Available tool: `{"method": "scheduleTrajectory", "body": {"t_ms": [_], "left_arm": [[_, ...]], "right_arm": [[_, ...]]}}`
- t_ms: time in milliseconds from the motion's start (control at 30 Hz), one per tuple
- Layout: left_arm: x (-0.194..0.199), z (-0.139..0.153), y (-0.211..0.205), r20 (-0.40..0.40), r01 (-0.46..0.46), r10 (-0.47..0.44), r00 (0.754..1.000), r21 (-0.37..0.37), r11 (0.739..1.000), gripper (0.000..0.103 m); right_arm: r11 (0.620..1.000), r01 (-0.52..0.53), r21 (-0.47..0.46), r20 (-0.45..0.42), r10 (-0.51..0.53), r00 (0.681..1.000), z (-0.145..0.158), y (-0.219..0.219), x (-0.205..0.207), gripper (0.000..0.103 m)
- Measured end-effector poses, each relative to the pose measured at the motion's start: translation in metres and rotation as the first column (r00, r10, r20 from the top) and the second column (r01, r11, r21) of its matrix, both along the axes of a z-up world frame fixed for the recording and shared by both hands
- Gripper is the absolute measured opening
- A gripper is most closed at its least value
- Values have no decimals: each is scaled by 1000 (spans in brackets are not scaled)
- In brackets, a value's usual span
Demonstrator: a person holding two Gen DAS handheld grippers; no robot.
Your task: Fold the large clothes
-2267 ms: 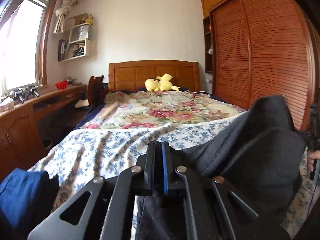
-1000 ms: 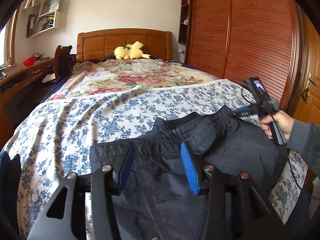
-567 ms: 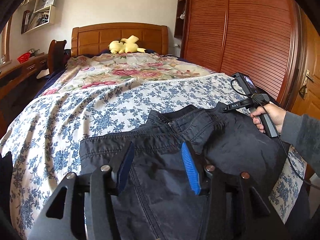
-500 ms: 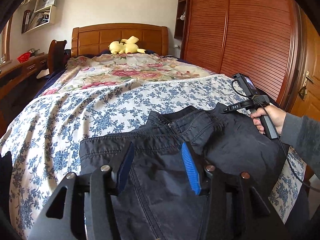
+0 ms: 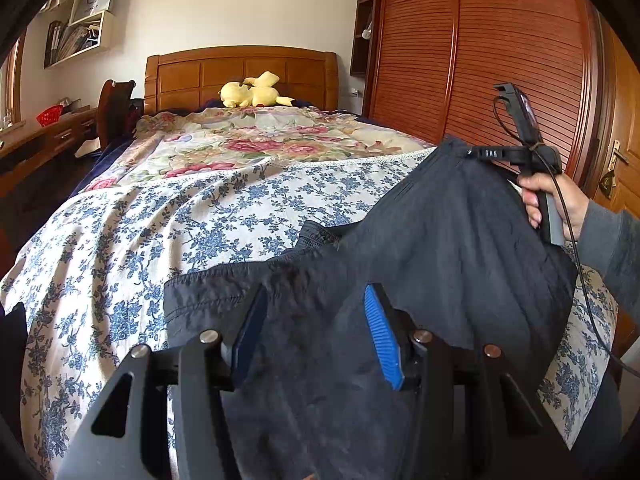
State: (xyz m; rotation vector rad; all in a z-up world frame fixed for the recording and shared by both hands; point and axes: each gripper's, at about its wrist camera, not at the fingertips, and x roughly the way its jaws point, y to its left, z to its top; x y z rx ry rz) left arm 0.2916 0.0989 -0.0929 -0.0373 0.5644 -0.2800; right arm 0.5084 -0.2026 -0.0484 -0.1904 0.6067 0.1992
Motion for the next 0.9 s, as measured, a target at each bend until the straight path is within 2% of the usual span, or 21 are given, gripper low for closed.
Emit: {"method": "scheduleTrajectory", "body": {"t_ms": [67,100,167,233,367,733,800,900], "left_arm": [[0,0,0,-1,-2,2,1000,0,1000,50],[0,0,0,-1,-1,1,1000,-2,1000,50],[-1,1,1,0,-2,2,1000,0,1000,50],[-3,3,1,3,-2,2,1000,0,1000,50],[-7,5,1,6,-7,6,1000,4,1000,50],[-38,-1,-1,-1,-12,12,1000,26,1000,50],[-46,-5,-2,-8,-17,17,1000,33,999,50],[-57,-11,-1,-32,-21,22,999,21,1000,50]], "right_arm": [[990,142,-25,-23,-143,990,-5,-14,12,4],[978,207,-32,-70,-209,976,-12,-23,21,4],[964,257,-60,-160,-264,951,-30,-34,34,6],[967,245,-62,-198,-253,947,-40,-39,33,13],[975,215,-59,-195,-222,955,-42,-42,8,46],[996,78,-49,-259,-88,962,-59,-63,-119,53],[997,61,-38,-273,-69,960,-63,-66,-137,56],[998,56,0,-283,-53,958,-67,-72,-158,66]]}}
